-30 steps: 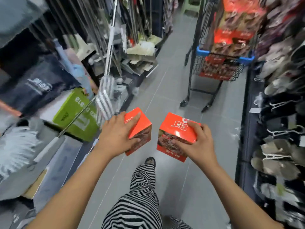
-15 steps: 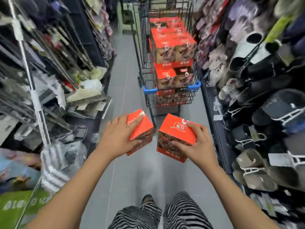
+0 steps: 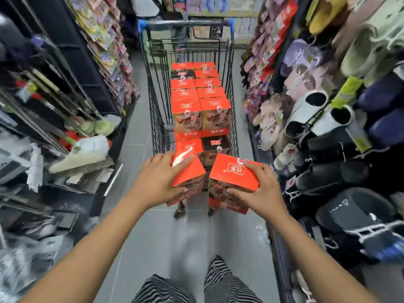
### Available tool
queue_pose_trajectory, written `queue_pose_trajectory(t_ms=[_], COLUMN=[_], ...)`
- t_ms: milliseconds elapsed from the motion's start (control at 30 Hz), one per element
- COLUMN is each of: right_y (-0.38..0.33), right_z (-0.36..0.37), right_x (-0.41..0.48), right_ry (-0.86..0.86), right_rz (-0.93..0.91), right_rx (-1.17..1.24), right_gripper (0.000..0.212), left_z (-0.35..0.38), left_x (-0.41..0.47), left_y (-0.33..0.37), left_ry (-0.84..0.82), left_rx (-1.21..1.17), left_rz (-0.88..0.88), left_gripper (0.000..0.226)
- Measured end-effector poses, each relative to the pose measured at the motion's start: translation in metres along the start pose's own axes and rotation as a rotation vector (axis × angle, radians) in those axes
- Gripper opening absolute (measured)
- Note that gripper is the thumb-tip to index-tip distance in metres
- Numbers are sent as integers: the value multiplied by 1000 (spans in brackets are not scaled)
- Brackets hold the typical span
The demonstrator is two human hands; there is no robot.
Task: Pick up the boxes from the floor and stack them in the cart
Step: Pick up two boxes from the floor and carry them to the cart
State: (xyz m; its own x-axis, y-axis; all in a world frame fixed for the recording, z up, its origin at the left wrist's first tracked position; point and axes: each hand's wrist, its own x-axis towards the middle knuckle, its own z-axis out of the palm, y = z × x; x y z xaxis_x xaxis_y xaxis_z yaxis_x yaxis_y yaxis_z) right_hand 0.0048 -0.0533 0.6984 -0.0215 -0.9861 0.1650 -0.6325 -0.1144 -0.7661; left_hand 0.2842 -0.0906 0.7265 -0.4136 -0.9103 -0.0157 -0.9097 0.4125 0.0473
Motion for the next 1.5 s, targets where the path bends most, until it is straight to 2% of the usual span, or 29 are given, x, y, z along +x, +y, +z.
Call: queue_pose_trajectory(t_ms=[300,433,633,833,1033,1200,1300,1400,1467,1500], right_y=[29,38,52,69,79,88,88,84,83,83], right_z=[-6,5,16,26,39,49,51,54,58,61], right_x=[115,153,196,222,242,255,262,271,275,276], right_ry=[-68,-96,-167,-243,-315,-420,-498,-465,-461,-461], right_rz=[-91,-70,-56,-87,-67,31,126,280,349,366], right_rx=[-40,-61,-90,-65,-6,-15,82,285,390,430], right_gripper=[78,79,82,83,79,87,98,101,100,100], left_z=[4,12,23,43,56,67,71,76,81,82], left_x=[90,126,167,189,196,199,197,203,210,213], left_y=[-15,-33,-57,-73,-74,-79,-72,-71,-73,-72], left_ry=[-11,-64,-87,-31,-1,-32,2,30,41,43], left_rx=[17,13,30,83,91,47,-220,-821,-1232,-1351], left_rz=[44,93,143,213,167,10,-264,-627,-771,-804], left_gripper=[84,83,84,86,88,81,81,95,105,107])
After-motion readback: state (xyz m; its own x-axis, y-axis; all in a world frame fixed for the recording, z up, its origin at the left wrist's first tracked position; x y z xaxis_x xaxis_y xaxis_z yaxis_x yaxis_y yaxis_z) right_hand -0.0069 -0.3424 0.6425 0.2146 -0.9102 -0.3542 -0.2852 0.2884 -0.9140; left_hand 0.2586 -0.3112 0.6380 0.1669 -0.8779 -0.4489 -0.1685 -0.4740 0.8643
